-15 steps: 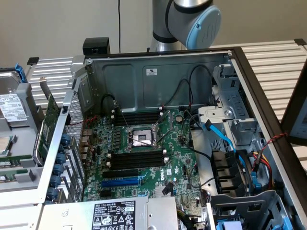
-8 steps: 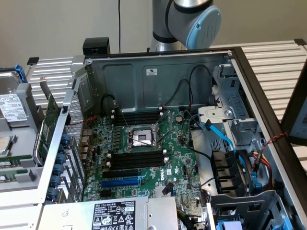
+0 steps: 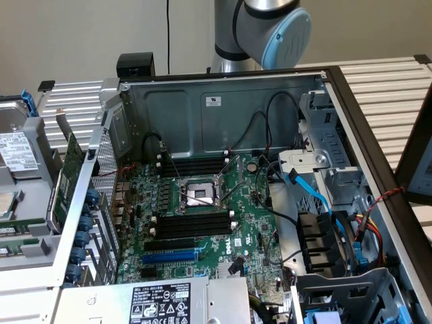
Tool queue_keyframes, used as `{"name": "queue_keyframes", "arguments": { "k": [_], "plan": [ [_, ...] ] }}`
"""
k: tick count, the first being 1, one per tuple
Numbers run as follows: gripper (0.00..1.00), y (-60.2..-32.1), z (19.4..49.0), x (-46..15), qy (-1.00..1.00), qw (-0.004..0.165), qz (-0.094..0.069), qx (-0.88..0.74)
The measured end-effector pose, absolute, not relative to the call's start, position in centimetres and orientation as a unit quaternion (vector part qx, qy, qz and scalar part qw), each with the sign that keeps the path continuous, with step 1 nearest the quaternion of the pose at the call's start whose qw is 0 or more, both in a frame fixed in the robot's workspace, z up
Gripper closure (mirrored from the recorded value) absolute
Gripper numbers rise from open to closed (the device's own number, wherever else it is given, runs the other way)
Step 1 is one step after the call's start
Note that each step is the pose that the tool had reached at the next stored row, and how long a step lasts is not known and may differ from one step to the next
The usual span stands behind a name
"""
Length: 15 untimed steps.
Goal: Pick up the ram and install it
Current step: 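Pick up the ram and move it above insertion slot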
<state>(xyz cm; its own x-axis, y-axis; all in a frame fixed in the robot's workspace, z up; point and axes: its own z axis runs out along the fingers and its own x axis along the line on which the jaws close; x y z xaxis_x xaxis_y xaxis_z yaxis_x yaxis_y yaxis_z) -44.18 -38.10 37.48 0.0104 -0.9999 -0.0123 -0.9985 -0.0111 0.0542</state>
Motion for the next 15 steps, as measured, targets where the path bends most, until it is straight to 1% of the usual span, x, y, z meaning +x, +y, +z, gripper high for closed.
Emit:
{"name": "queue_keyframes", "arguments": {
  "k": [8,9,10,11,12,13,15],
  "plan": [
    [0.89,-38.07,37.40,-44.27,-0.695,0.016,-0.023,0.718],
    [0.83,-38.07,37.38,-44.33,-0.694,0.016,-0.023,0.719],
    [0.83,-38.06,37.39,-44.40,-0.694,0.016,-0.023,0.719],
    [0.70,-38.07,37.37,-44.45,-0.694,0.016,-0.023,0.720],
    [0.70,-38.07,37.35,-44.49,-0.693,0.016,-0.023,0.720],
    [0.64,-38.06,37.20,-44.57,-0.693,0.016,-0.023,0.720],
    [0.64,-38.05,36.85,-44.74,-0.692,0.016,-0.023,0.722]
  ]
}}
